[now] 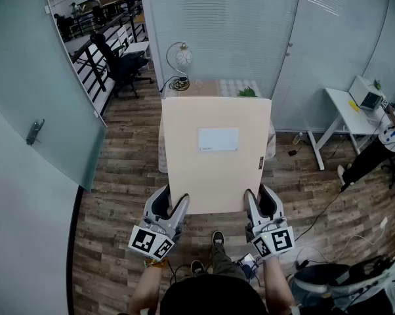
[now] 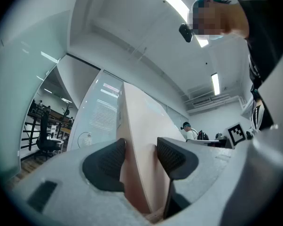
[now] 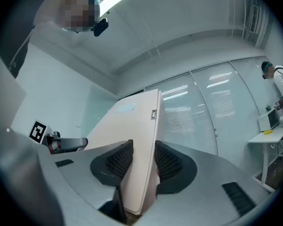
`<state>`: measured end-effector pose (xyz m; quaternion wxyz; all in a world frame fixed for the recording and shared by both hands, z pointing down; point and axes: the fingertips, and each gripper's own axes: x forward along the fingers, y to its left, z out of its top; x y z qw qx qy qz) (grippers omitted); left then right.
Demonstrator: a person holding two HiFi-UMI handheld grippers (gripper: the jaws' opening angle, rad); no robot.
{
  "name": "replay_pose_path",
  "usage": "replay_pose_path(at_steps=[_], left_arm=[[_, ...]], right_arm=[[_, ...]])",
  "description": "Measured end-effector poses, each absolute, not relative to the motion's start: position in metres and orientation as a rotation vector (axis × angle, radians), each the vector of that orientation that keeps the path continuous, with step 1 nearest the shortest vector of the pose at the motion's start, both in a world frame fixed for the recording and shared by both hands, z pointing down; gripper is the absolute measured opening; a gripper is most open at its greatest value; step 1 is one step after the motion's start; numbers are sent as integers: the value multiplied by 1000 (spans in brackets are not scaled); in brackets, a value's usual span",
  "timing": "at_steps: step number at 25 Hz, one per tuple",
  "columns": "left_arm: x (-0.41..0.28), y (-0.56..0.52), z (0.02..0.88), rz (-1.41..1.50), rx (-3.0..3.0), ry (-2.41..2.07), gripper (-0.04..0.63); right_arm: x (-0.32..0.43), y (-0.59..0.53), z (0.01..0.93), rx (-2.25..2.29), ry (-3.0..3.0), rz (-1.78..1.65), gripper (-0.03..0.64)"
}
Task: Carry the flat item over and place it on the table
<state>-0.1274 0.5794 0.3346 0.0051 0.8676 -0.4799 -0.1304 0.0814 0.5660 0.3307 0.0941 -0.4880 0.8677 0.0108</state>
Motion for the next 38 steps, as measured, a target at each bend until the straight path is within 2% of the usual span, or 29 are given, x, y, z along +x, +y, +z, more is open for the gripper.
replay_pose_path(at_steps=[16,28,38], left_arm=[[-112,453,341,-399,2676,-1495,222],[-70,358,356,-356,2632,-1508,224],[-73,287,372,-347,2607,-1499,225]], right_arm=[[98,444,333,-1407,2544,10,140],[140,345,348,-1394,2544,-28,140],[136,274,361,-1403,2560,-51,140]])
